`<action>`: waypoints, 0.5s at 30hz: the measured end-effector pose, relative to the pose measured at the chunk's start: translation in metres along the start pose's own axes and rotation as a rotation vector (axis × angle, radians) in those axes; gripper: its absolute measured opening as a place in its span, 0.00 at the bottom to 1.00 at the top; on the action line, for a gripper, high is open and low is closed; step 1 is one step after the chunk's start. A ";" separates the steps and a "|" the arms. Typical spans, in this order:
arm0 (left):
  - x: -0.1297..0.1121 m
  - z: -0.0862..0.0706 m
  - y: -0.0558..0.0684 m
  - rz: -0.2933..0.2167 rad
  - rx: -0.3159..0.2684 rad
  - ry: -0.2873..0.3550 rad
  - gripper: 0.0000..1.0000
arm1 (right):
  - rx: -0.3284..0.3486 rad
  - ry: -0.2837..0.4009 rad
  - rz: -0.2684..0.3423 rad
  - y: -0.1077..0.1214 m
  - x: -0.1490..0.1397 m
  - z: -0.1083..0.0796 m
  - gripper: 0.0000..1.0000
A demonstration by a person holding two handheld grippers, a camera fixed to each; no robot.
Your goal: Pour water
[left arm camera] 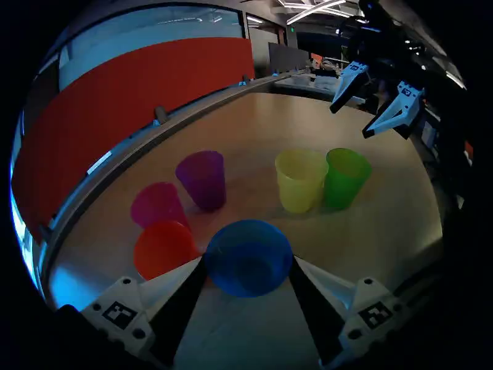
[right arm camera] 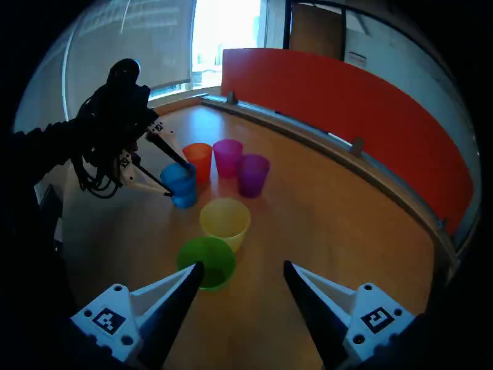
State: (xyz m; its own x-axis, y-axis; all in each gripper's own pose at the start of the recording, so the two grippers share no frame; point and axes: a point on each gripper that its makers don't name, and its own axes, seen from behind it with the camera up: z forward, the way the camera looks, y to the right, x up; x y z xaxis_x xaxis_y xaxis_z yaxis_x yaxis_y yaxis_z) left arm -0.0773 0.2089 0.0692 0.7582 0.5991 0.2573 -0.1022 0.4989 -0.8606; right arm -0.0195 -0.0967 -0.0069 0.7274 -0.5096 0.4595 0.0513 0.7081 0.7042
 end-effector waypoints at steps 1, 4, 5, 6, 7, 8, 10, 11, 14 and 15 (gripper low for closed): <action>0.000 0.000 0.000 -0.001 0.000 0.002 0.89 | 0.000 0.000 0.000 0.000 0.000 0.000 1.00; 0.001 0.000 0.001 0.001 0.000 0.011 0.88 | 0.000 0.001 0.002 0.000 -0.001 0.000 1.00; 0.001 0.000 0.001 0.004 0.001 0.016 0.88 | 0.000 0.001 0.003 0.000 -0.002 0.000 1.00; 0.001 0.000 0.001 0.005 0.002 0.020 0.88 | 0.000 0.001 0.004 0.000 -0.002 0.000 1.00; 0.002 0.000 0.002 0.005 0.003 0.023 0.88 | 0.000 0.002 0.005 0.000 -0.002 0.000 1.00; 0.002 0.000 0.002 0.004 0.004 0.026 0.88 | 0.000 0.002 0.005 0.000 -0.003 0.000 1.00; 0.002 0.001 0.003 -0.001 0.002 0.031 0.87 | -0.001 0.002 0.006 0.000 -0.003 -0.001 1.00; 0.002 0.001 0.003 -0.004 0.001 0.033 0.87 | -0.002 0.003 0.007 0.001 -0.003 -0.001 1.00; 0.002 0.000 0.003 -0.009 0.001 0.041 0.87 | -0.003 0.006 0.007 0.001 -0.002 -0.001 1.00; 0.001 0.000 0.003 -0.010 0.002 0.043 0.87 | -0.003 0.006 0.007 0.001 -0.002 -0.002 1.00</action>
State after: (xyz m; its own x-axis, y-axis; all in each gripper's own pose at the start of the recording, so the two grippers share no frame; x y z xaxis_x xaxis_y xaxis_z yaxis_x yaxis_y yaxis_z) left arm -0.0767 0.2115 0.0672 0.7864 0.5664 0.2464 -0.0959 0.5061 -0.8571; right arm -0.0198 -0.0945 -0.0082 0.7321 -0.5014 0.4611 0.0481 0.7133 0.6992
